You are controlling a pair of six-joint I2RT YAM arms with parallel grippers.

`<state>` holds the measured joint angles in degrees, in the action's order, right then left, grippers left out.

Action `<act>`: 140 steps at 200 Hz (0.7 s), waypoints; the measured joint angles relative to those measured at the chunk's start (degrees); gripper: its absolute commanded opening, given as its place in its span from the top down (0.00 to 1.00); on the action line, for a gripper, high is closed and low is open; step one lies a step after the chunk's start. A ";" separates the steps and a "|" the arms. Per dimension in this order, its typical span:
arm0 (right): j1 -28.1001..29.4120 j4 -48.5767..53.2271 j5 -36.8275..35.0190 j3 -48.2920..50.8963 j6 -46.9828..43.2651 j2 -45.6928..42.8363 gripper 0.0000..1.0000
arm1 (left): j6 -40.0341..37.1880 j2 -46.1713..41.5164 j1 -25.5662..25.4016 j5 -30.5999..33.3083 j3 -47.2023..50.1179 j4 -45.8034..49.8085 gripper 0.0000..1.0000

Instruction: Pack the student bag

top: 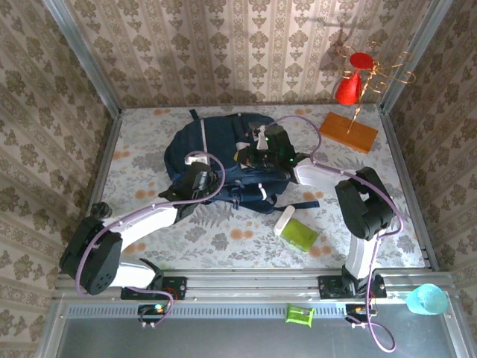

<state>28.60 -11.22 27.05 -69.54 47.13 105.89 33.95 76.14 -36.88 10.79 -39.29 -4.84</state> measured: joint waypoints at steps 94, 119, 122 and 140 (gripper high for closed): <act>-1.29 19.69 0.26 -8.66 -19.69 0.07 1.00 | -10.08 -5.53 9.73 -17.18 -3.54 14.43 1.00; -1.97 25.51 0.90 -12.81 -24.44 1.25 1.00 | -12.24 -5.62 10.69 -19.26 -5.31 17.40 1.00; -2.03 26.23 1.07 -13.33 -24.83 1.51 1.00 | -12.44 -5.62 10.69 -19.45 -5.46 17.64 1.00; -2.71 30.18 2.27 -16.28 -27.54 2.86 1.00 | -13.51 -5.62 10.67 -20.74 -5.81 18.34 1.00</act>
<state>25.89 18.96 29.32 -85.82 19.59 108.75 20.45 70.52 -26.22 -9.96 -45.10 13.50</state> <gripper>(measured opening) 0.066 0.047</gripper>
